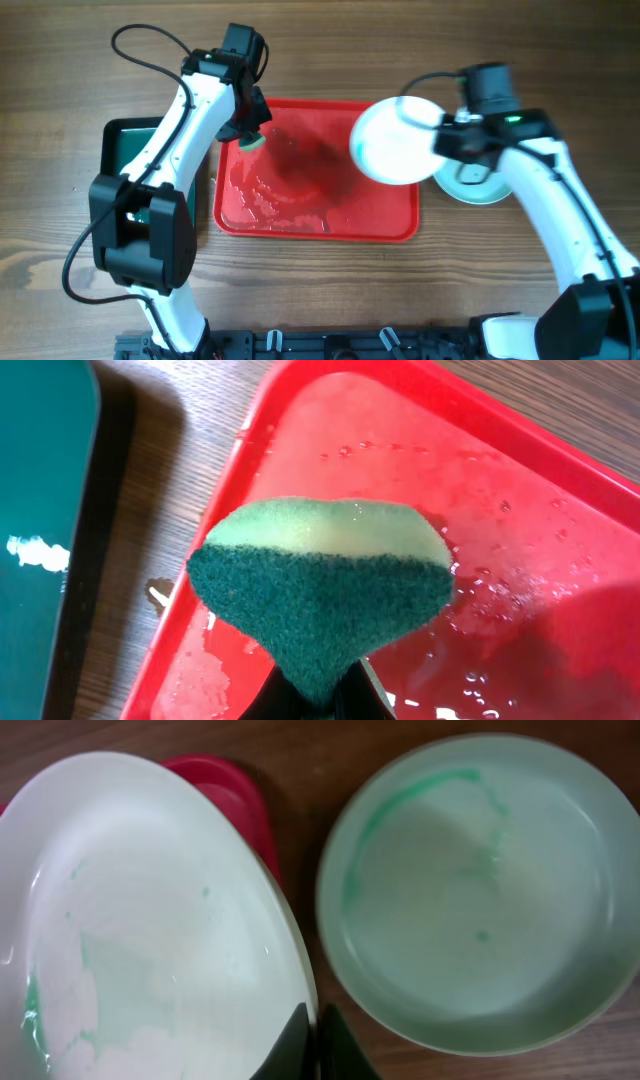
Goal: Clean dirty plates on tray and stack at the side
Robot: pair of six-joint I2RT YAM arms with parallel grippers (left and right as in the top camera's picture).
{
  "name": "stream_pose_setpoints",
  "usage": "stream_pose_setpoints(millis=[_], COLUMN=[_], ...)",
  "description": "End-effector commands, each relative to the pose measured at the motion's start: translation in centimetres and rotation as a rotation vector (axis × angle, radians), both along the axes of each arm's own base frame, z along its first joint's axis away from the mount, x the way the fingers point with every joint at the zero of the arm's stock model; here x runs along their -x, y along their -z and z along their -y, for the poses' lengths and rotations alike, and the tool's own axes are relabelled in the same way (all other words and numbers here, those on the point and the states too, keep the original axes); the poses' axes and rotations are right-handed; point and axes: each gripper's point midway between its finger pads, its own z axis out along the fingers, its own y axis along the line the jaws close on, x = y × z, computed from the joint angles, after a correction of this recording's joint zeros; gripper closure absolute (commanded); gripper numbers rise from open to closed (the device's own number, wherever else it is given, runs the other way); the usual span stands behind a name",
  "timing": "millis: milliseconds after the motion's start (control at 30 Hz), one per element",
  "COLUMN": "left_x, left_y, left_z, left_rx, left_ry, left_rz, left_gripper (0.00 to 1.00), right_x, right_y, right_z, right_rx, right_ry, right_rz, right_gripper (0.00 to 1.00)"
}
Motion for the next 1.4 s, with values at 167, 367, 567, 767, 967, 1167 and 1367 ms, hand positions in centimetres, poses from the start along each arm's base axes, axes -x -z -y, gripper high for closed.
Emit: stream_pose_setpoints(millis=[167, 367, 567, 767, 967, 1167, 1367], left_x=[-0.4, -0.4, 0.3, 5.0, 7.5, 7.5, 4.6], left_y=[-1.0, -1.0, -1.1, -2.9, 1.9, 6.6, -2.4], left_z=[0.8, 0.8, -0.3, -11.2, -18.1, -19.3, -19.8], left_rx=[0.007, 0.007, -0.016, -0.030, -0.034, 0.014, 0.012], left_ry=[0.053, 0.053, 0.085, -0.184, -0.384, -0.437, -0.433], left_rz=[0.036, 0.036, 0.002, -0.163, -0.207, -0.135, 0.008], left_gripper=[0.96, 0.96, 0.96, 0.96, 0.96, 0.55, 0.00], right_x=[3.9, 4.5, 1.0, -1.5, -0.8, -0.8, -1.3], right_y=[2.8, 6.5, 4.8, -0.2, 0.5, 0.4, -0.9], right_z=[12.4, 14.3, 9.8, 0.1, -4.3, -5.3, -5.3], right_rx=[-0.036, 0.001, -0.259, -0.318, -0.218, -0.218, -0.212], right_ry=[0.315, 0.399, 0.228, -0.141, -0.266, -0.286, -0.298], right_rz=[-0.094, -0.100, 0.023, 0.128, 0.099, 0.105, 0.129], right_gripper=[0.96, 0.91, 0.36, 0.26, 0.25, 0.24, 0.23])
